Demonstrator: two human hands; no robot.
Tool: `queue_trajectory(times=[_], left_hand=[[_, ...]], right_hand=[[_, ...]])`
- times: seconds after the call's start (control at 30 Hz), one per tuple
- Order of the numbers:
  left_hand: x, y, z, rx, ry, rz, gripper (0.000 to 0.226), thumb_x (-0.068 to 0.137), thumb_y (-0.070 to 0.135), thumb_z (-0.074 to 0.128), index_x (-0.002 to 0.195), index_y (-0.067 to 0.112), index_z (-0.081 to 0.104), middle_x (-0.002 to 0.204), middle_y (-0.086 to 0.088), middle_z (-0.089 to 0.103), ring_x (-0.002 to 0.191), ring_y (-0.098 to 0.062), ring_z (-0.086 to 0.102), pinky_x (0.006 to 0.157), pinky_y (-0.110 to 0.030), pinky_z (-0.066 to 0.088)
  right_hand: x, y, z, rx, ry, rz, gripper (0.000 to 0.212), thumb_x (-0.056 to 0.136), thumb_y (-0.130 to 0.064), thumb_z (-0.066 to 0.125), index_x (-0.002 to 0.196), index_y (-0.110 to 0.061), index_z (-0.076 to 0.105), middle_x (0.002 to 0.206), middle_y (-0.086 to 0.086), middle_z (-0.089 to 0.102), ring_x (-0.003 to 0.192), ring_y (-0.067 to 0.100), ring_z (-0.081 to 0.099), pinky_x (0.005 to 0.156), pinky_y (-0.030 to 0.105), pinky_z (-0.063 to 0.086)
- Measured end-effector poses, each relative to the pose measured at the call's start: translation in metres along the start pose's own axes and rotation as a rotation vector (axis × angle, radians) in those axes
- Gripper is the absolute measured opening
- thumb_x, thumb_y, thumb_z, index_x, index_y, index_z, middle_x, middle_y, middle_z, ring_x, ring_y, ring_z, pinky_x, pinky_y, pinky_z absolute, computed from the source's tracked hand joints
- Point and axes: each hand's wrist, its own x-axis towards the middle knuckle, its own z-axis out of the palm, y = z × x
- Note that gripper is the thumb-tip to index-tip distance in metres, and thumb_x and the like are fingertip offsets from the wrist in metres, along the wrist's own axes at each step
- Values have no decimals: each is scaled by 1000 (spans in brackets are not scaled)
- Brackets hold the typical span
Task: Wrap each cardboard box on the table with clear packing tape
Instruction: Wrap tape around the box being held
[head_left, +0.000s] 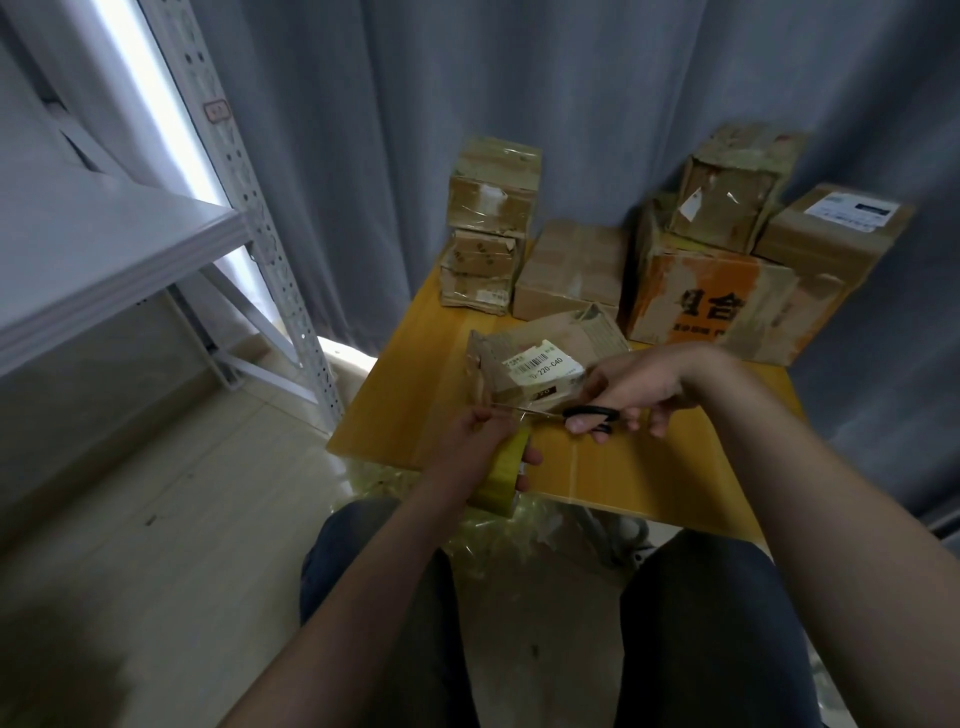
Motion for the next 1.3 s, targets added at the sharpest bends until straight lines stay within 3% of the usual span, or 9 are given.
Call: queue_trajectory(times=[0.1, 0.2, 0.3, 0.5, 0.67, 0.9, 1.03, 1.2, 1.3], left_hand=[[-3, -1, 0, 5, 19, 5, 33, 101, 21, 59, 127, 2, 52, 79, -15, 75, 55, -28, 64, 62, -35, 54], [-5, -4, -2, 19, 17, -2, 30, 101, 25, 60, 125, 8, 54, 82, -14, 76, 57, -28, 65, 67, -38, 55], [-8, -6, -2, 19, 3, -13, 25, 100, 27, 60, 119, 12, 58, 84, -12, 77, 60, -27, 67, 72, -41, 56], [-11, -4, -4, 24, 13, -70, 21, 101, 22, 56, 102, 5, 67, 73, -10, 73, 51, -20, 63, 60, -30, 54], [-13, 1, -6, -20, -4, -153, 21, 101, 26, 58, 101, 8, 67, 70, -6, 72, 50, -15, 63, 60, -28, 54], [-13, -4, -6, 15, -30, -183, 20, 100, 24, 59, 99, 6, 67, 69, -6, 72, 50, -15, 64, 59, -28, 55], [-12, -7, -8, 89, -23, -151, 24, 99, 24, 59, 107, 2, 65, 76, -11, 74, 55, -22, 66, 64, -34, 55], [-14, -5, -10, 198, -24, -74, 24, 96, 20, 57, 109, 1, 63, 76, -16, 74, 61, -30, 66, 67, -41, 54], [-14, -4, -12, 217, -34, -61, 21, 97, 17, 57, 110, 1, 63, 74, -16, 73, 59, -30, 66, 64, -40, 56]], right_hand=[[3, -3, -2, -25, -13, -33, 42, 82, -51, 80, 104, -15, 73, 88, 2, 70, 59, 8, 52, 44, 21, 45], [2, -4, -4, -13, -60, -100, 19, 84, -43, 80, 78, -25, 78, 71, -1, 68, 48, 6, 48, 43, 22, 43], [3, -3, -6, -19, -63, -172, 24, 87, -35, 79, 64, -27, 78, 56, -4, 63, 42, 7, 47, 47, 26, 43], [7, 0, -1, 129, -115, -123, 17, 77, -35, 85, 78, -19, 80, 71, 5, 68, 46, 6, 54, 47, 22, 54], [10, 1, 1, 204, -81, -147, 54, 66, -37, 90, 105, -4, 75, 78, 10, 67, 48, 7, 58, 46, 23, 55], [3, -6, -2, 80, -20, -199, 23, 80, -34, 83, 78, -12, 75, 66, 8, 65, 39, 6, 47, 36, 18, 40], [-1, -14, -5, 46, -38, -167, 18, 91, -22, 78, 75, -13, 75, 63, 6, 64, 40, 5, 50, 36, 17, 40], [-1, -26, -9, 5, -72, -75, 12, 88, -24, 80, 81, -16, 77, 70, 6, 65, 51, 7, 57, 46, 20, 52], [-1, -34, -10, -20, -159, 44, 44, 66, -37, 89, 96, -9, 74, 78, 7, 68, 57, 8, 56, 63, 29, 63]])
